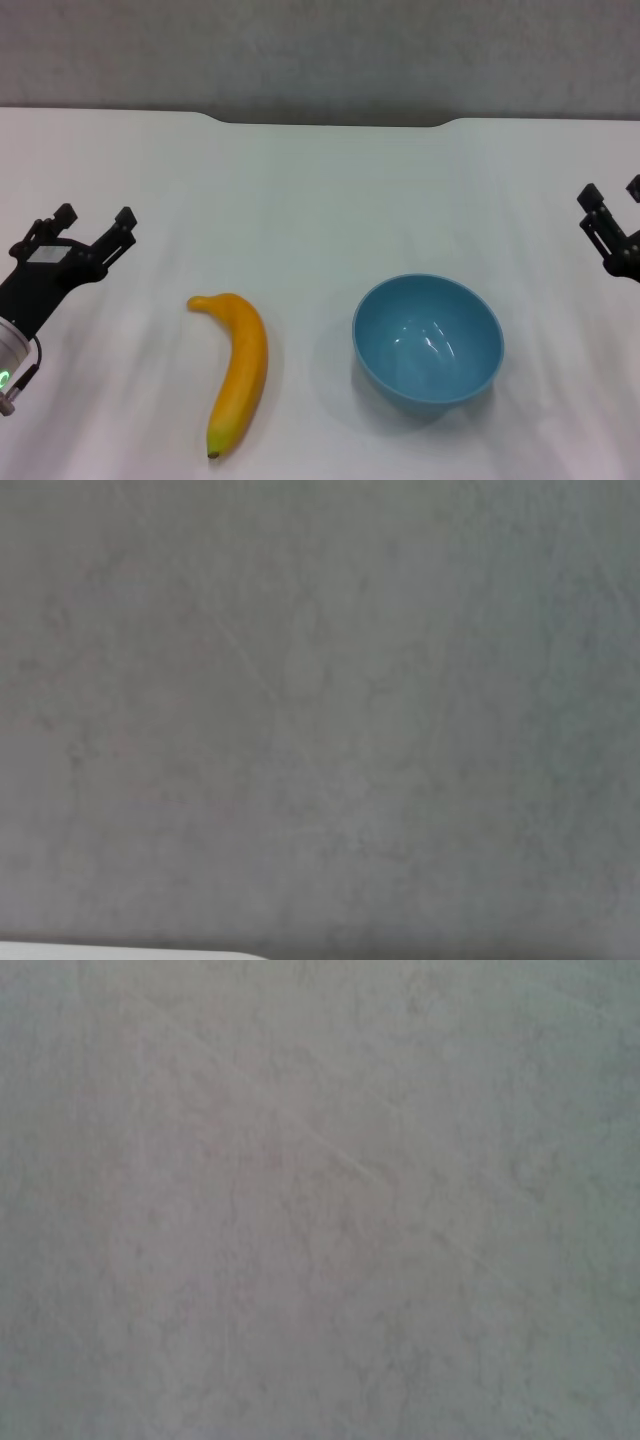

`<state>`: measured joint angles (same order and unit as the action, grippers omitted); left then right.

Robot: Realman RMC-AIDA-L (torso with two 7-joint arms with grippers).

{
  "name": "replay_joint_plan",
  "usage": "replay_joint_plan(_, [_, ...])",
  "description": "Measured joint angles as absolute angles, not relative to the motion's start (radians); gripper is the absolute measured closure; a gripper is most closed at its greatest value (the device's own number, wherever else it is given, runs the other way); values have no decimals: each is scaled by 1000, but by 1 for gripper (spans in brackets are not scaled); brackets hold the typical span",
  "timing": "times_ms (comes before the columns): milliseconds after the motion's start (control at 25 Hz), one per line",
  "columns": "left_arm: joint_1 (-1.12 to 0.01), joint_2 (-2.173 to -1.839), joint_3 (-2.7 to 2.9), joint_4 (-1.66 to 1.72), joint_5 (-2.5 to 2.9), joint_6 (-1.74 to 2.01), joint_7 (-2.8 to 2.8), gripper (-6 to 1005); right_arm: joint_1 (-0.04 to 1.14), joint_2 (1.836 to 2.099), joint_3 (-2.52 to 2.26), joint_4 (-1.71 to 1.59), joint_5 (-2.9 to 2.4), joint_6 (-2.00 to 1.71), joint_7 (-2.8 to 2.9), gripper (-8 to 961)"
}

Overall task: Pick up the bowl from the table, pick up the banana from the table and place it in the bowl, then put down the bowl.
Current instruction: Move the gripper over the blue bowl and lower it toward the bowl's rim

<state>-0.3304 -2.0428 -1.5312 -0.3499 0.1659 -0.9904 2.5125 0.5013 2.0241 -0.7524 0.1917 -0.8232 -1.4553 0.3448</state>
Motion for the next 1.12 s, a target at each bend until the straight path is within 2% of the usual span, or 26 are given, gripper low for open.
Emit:
replay_joint_plan(400, [-303,-2037,-1545,-340,105,-983,2511,110,446,2022,-661,189,-822,-1456,349,300])
replay_joint_plan(720, [-322,-2039,-1540,-311,95,-973,2519,111,482,2023,-660,199,-864,-1328,354,316])
replay_joint_plan(1120, [-323,-2036,-1537,-304,99,-970,2514,111,521,2011,-668,144,-974,-1237,515,337])
